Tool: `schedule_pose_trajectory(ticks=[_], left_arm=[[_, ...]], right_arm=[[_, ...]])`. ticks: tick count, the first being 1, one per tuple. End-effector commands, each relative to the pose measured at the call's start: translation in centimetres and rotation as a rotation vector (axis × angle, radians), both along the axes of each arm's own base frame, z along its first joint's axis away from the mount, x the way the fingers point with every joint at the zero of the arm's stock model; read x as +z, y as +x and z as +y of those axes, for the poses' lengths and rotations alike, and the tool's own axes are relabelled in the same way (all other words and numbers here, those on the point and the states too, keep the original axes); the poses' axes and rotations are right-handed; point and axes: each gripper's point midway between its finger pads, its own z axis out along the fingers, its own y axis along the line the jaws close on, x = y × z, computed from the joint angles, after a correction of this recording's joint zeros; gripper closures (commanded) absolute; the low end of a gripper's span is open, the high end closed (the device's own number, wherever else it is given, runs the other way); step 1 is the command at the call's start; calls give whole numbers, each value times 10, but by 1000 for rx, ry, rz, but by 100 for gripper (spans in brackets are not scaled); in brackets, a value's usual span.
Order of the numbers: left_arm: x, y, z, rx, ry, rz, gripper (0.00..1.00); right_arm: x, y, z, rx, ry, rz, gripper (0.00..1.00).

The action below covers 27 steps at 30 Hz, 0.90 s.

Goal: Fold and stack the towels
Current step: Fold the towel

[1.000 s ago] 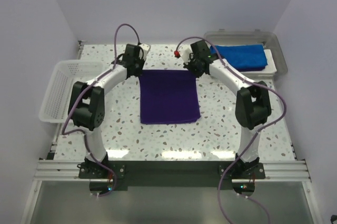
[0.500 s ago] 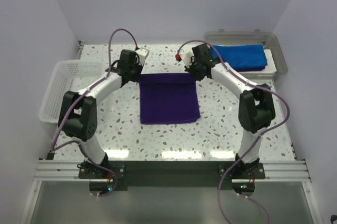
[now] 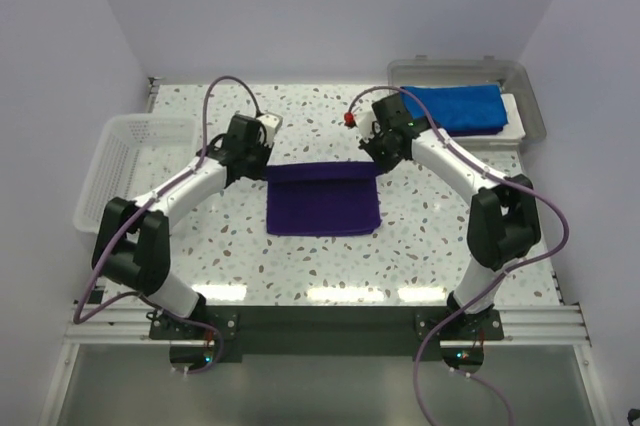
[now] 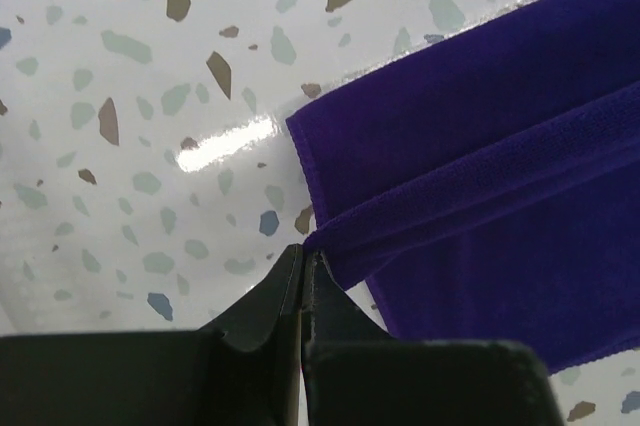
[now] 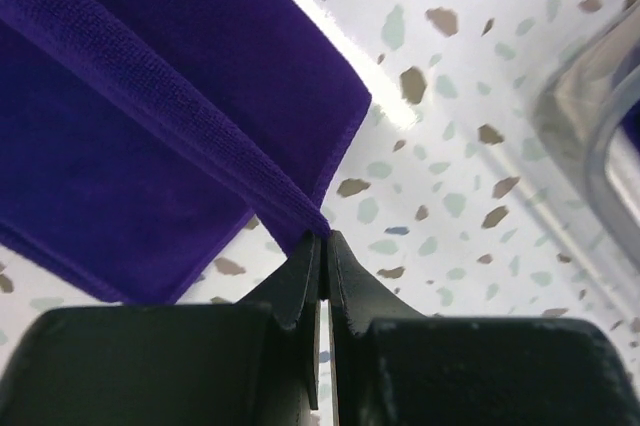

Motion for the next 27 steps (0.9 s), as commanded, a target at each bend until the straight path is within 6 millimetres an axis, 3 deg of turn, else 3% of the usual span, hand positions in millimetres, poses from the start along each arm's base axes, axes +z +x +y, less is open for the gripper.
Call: schedule_pose_trajectory(ticks=[1,5,15,21,27], left_arm=[[0,-17,12,70,8,33,100],[3,-27,8,64,-2,42,100],[15,-48,9,88,-32,65,100],[-1,-69,7,96,-45,142,100],[-22,-88,5,100,-56,212,100]], right_arm=[[4,-30,-10,-89,11,84,100],[-1,-41,-12,-135,21,115,100],[9,-59,-14,-242,72,139,100],[2,-76,-20,-296,77,176,100],[-25,-96,-13,-318,108,275,100]])
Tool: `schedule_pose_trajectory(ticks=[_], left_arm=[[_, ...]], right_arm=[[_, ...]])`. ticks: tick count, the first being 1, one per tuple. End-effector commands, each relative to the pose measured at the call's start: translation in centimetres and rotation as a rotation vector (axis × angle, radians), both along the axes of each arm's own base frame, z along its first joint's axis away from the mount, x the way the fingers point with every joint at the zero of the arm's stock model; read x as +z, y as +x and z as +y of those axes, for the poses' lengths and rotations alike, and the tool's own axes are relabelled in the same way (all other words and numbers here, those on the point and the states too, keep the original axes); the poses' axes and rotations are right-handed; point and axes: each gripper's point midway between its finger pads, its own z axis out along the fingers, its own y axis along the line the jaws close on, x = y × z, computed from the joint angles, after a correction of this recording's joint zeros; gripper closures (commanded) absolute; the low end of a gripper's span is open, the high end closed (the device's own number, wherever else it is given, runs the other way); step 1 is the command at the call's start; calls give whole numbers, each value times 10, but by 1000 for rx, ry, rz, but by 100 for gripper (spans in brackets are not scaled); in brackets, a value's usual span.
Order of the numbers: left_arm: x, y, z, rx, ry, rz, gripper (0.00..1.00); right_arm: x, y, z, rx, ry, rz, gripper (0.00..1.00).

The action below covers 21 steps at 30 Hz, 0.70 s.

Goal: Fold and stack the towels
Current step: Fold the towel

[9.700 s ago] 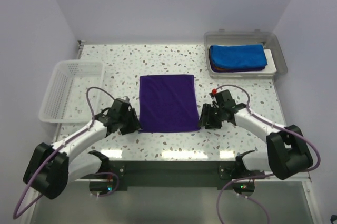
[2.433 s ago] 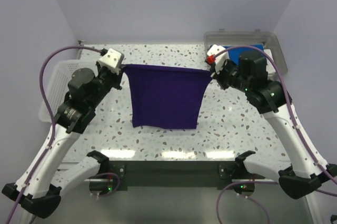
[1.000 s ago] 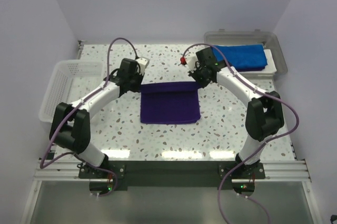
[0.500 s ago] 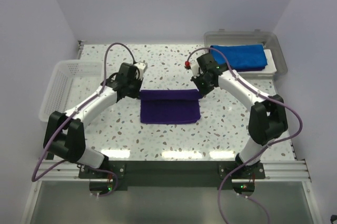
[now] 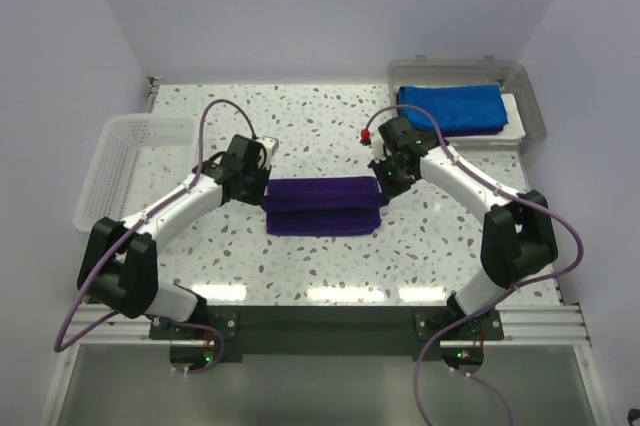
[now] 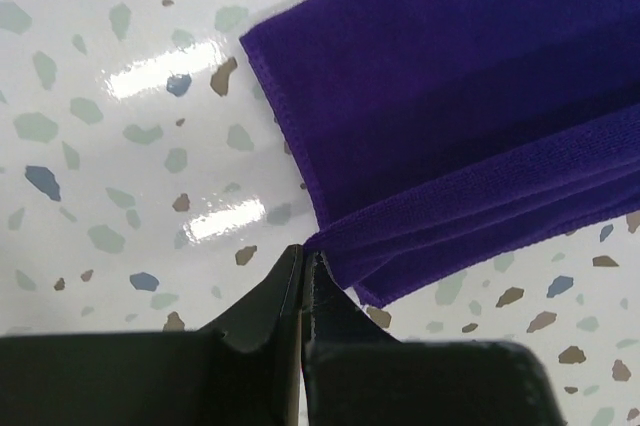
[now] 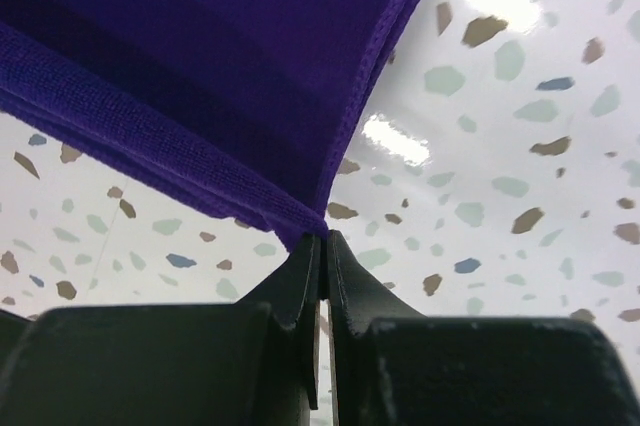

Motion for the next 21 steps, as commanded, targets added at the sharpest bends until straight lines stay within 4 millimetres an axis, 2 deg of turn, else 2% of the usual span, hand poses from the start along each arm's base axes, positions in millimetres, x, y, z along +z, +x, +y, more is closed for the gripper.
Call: schedule_pose_trajectory(ticks=[1,4,10,13,15,19,21], left_arm=[[-9,-15,9,31,17,47,100],[-19,-22,6,21,16,77,100],[-45,-34,5,26,17,136,100],[-49,-38,1,13,14,142,98],[-48,-38,-1,12,9,136,93],[-38,-45,-18,-30,-70,131,83],[-35,-48,-20,-24,-89,131,77]], right_arm=[[-12,-20,-3,-40,10,72,100],[-27,-27,-2,-34,8,126,100],[-49,-28,-3,-65,-13,157,100],[-57,-32,0,-65,1,183,100],[-58,-35,1,-62,8,193,100],[-53,-46,8,-41,54,209,87],[-46,-50,12,-34,79,204,81]])
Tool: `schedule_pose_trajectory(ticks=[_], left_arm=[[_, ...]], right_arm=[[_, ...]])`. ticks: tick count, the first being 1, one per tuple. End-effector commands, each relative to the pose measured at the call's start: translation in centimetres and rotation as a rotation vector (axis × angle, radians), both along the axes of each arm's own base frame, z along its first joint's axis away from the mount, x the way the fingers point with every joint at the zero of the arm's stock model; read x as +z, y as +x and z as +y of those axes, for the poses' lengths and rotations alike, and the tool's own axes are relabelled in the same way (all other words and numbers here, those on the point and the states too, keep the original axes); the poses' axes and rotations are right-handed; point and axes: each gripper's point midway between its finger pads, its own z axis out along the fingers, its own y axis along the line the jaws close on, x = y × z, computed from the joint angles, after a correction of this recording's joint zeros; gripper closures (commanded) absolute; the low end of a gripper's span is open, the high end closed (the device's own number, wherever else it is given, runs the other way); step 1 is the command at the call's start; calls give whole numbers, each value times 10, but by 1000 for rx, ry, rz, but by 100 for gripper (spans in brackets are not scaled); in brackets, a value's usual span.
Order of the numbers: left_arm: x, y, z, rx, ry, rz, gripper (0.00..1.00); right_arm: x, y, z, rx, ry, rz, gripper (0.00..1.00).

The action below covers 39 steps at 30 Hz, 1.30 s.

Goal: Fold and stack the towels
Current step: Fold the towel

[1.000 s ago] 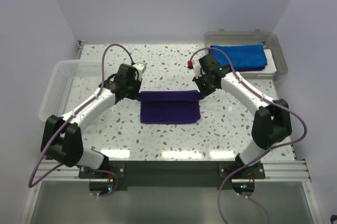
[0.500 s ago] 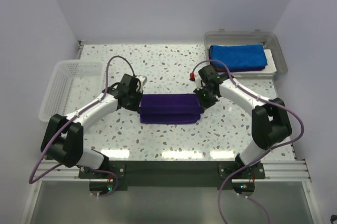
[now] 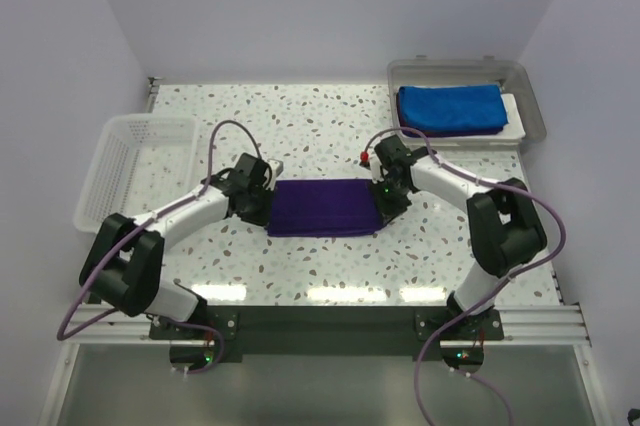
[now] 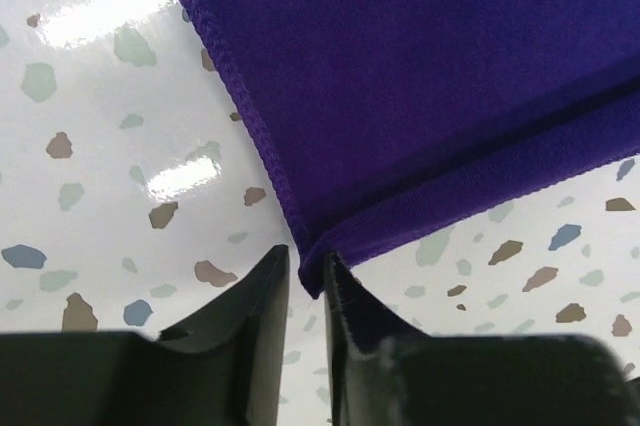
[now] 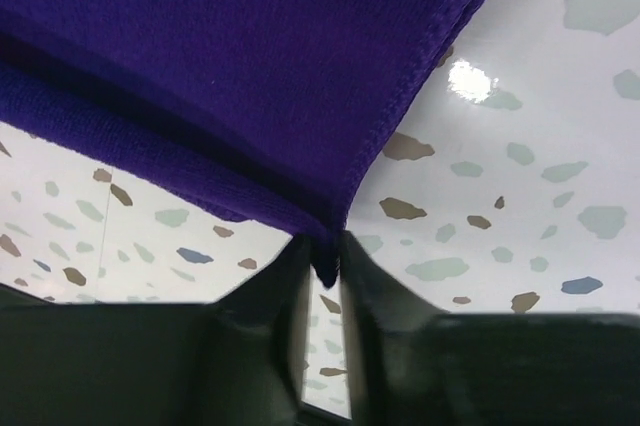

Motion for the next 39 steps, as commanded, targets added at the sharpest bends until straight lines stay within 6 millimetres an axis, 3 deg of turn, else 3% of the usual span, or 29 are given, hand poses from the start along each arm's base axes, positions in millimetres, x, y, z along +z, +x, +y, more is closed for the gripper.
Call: schedule_pose_trajectory(ticks=[1,3,4,6,10,13,17,21,24,25,27,29,33,36,39], left_arm=[[16,-2,-12,4,-78,-37,73],[17,-8,-11,15,-84,-26,69],[20,-11,-12,15,-98,-30,64],[24,-17,-15,24,-134,-26,53],[54,-28,-24,30,-214,-73,41],[86,-19,-27,79,-268,-150,39],[112,2,-38,124,-316,-205,41],[94,14,-48,153,-311,-181,52],[61,15,-46,179,-269,-134,63],[43,11,-42,190,-237,-101,67],[28,10,-39,220,-221,-89,71],[5,3,-30,245,-179,-57,78],[-22,-7,-15,321,-117,-20,85],[-29,-10,-4,363,-74,-16,87],[-24,-9,2,373,-44,-33,86]], right_arm=[[17,-10,10,12,70,-13,74],[23,-15,12,9,79,-17,68],[25,-19,13,14,89,-15,60],[35,-28,17,26,106,-16,55],[66,-34,30,37,177,-77,52],[89,-26,42,1,258,-156,52],[95,-9,58,-95,348,-218,53],[75,1,66,-165,385,-227,53],[54,7,67,-209,396,-244,54],[39,1,62,-223,374,-225,54],[28,3,58,-261,366,-244,54],[8,-7,50,-290,338,-219,55],[-14,-17,34,-337,283,-213,55],[-10,-22,27,-333,250,-209,55],[17,-19,25,-304,254,-253,54]])
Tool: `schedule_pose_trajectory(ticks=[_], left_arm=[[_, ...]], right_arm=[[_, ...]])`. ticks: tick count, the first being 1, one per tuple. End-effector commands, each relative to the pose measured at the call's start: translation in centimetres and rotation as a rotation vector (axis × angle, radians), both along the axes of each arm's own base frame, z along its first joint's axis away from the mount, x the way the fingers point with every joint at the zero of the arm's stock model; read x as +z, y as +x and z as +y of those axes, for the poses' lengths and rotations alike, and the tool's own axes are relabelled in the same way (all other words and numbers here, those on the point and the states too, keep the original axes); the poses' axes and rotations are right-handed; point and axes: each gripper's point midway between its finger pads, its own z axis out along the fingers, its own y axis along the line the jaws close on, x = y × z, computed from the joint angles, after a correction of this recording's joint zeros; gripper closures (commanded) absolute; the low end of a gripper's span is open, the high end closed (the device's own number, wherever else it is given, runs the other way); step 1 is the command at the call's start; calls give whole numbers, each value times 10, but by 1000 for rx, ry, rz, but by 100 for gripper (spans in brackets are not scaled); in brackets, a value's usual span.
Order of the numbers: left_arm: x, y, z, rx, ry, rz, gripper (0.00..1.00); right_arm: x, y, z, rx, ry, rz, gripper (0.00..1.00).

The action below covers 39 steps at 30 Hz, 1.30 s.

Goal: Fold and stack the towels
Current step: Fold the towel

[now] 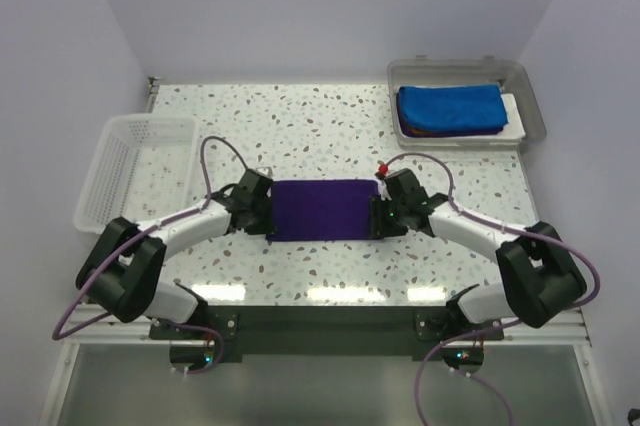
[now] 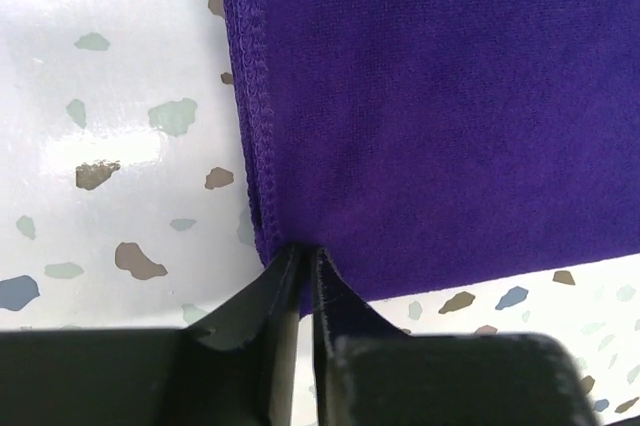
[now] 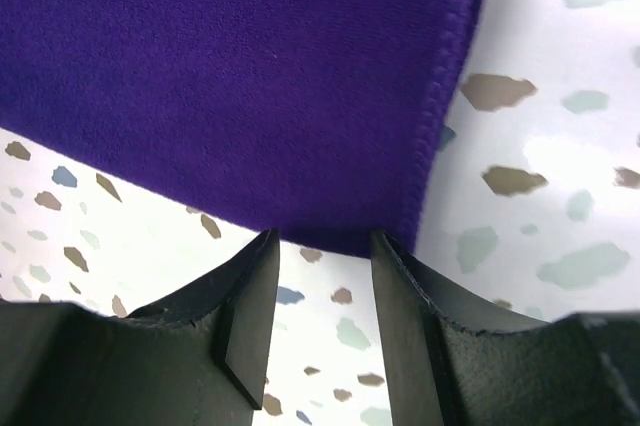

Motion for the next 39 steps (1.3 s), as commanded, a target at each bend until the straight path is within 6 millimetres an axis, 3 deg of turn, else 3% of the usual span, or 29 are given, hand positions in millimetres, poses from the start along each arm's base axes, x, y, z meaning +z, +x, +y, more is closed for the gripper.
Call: schedule_pose_trajectory(ticks=[1,4,7,11,16,19,24,27,29,30,32,33,35,36,37,39], left_arm=[[2,6,17,66,78,-38,82],[22,13,12,58,49,-78,71],[45,19,10,60,36,-122,62],[53,26,11,63,42,-156,59],[18,24,15,65,96,-91,67],[-2,18,20,85,121,-51,74],[-20,6,34,109,189,0,81],[-12,9,42,106,230,-17,80],[5,20,38,69,238,-58,66],[25,33,27,52,220,-111,58],[44,40,20,16,243,-141,50],[66,51,2,-11,230,-200,42],[84,54,-16,-61,237,-234,33],[100,58,-42,-106,220,-273,27],[106,58,-55,-133,220,-283,24],[114,55,-98,-216,203,-302,23]], right_arm=[[47,23,-3,-21,-11,-132,54],[80,42,1,-10,-6,-211,53],[98,67,4,-25,5,-273,54],[91,99,9,-40,39,-295,57],[52,127,16,-67,56,-257,67],[29,138,8,-106,65,-227,70],[7,142,-25,-176,22,-199,70],[20,137,-34,-157,-4,-206,67],[42,135,-37,-137,-11,-248,62],[48,129,-41,-135,-28,-237,56],[62,120,-53,-153,-75,-249,44],[64,115,-59,-169,-93,-240,40],[66,108,-75,-224,-149,-229,30],[65,96,-84,-241,-186,-201,20],[64,91,-92,-268,-215,-193,16],[57,75,-108,-309,-259,-154,5]])
